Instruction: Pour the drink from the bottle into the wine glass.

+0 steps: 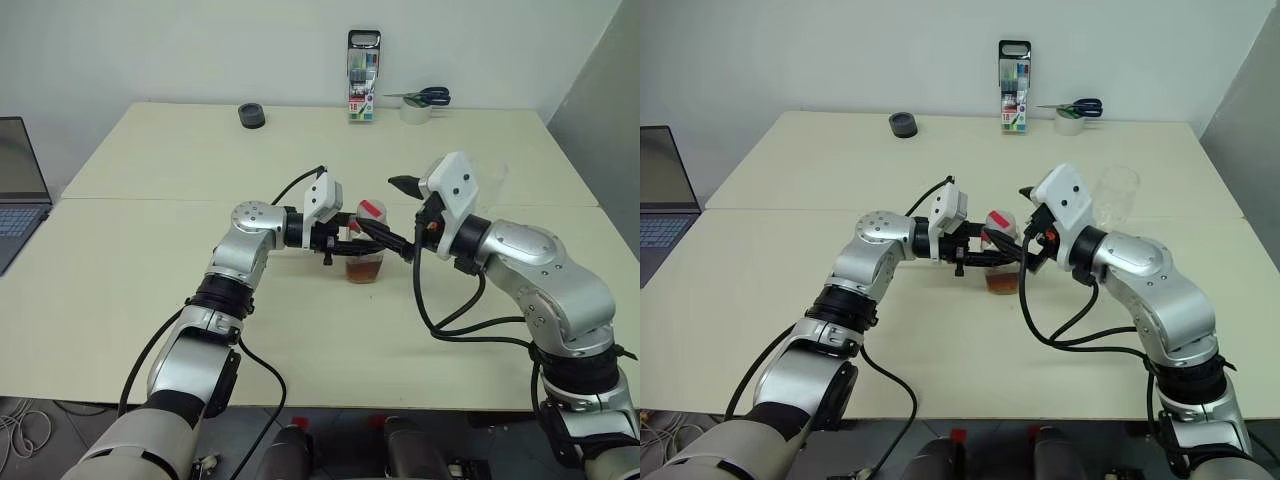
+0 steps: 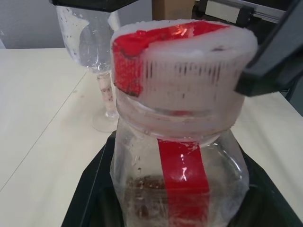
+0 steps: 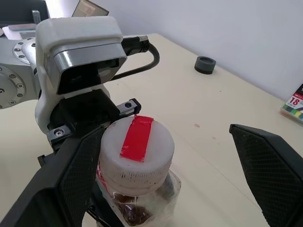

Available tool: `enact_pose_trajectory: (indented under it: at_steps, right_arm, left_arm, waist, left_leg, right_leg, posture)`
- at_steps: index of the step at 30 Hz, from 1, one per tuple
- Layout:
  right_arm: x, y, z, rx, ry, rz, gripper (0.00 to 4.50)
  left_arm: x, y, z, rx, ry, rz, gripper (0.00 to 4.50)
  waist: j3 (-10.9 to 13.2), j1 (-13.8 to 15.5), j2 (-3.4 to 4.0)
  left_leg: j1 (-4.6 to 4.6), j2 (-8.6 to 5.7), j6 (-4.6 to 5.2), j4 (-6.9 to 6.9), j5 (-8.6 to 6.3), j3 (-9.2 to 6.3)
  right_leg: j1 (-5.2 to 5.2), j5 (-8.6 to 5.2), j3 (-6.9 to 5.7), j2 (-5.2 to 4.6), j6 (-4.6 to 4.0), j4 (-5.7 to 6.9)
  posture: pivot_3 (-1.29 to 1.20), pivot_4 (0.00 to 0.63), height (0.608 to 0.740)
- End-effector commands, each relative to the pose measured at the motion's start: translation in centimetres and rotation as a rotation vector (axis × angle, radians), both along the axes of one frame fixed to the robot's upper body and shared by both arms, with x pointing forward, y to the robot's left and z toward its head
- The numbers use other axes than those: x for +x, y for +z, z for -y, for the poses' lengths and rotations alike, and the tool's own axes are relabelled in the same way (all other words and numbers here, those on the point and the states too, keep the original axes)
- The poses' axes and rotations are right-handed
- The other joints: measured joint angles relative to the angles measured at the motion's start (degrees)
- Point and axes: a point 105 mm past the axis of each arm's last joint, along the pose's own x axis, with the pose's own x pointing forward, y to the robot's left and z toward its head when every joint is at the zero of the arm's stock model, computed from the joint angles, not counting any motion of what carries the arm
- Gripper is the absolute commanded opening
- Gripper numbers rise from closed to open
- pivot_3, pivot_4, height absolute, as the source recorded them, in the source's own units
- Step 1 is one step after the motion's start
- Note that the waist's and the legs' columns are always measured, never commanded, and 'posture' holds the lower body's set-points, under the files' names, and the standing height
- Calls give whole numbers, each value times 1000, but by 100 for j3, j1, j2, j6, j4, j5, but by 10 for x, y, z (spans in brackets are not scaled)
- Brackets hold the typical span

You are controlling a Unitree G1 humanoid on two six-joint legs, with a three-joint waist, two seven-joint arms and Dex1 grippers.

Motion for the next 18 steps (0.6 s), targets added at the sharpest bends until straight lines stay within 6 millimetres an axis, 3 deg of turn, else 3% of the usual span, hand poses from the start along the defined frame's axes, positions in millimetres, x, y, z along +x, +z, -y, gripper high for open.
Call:
enact_pose_trajectory:
  at_steps: [1,18]
  right_arm:
    - [-5,13,6,20,-17,47,4500]
    - [-7,13,13,10,-26,48,4500]
  left_arm:
    - [-3,15,1,-29,-22,51,1849]
    - [-3,13,-1,-23,-21,49,1849]
  waist:
    - [0,0,0]
    - [0,0,0]
  left_leg:
    - [0,0,0,0,0,0]
    - [-1,0,0,1,0,1]
  right_leg:
    - [0,0,0,0,0,0]
    - [0,0,0,0,0,0]
  posture:
    - [0,150,740]
    - [0,150,740]
